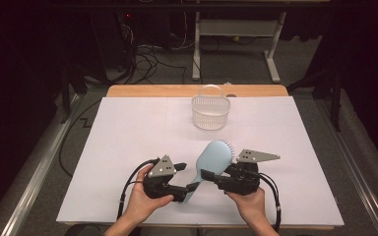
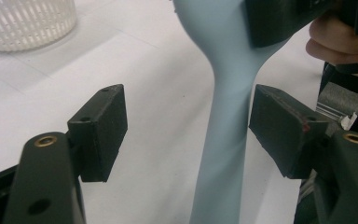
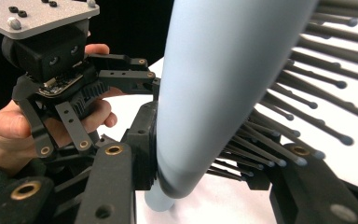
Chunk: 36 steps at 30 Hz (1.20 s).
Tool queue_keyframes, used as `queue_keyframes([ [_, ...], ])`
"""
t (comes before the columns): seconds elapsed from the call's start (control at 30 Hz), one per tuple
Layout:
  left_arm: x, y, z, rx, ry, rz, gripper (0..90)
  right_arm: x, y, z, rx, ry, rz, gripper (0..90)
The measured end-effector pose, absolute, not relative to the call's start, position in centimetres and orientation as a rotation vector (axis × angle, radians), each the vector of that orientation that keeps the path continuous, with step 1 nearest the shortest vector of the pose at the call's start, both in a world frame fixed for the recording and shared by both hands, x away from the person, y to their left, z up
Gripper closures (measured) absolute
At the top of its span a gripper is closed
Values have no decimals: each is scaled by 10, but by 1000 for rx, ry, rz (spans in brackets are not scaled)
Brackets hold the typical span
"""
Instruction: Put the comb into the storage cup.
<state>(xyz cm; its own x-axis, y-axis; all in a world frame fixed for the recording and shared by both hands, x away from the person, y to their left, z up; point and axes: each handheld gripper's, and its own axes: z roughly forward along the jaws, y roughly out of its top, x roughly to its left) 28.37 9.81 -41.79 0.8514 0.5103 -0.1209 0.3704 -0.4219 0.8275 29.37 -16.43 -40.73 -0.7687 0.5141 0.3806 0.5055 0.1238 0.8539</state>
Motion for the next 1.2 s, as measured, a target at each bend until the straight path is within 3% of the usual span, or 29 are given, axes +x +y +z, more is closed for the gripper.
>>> queue_keyframes([
  [1.2,287,173,-424,1972,792,280,202,301,-195,-400,1137,2306,1718,566],
])
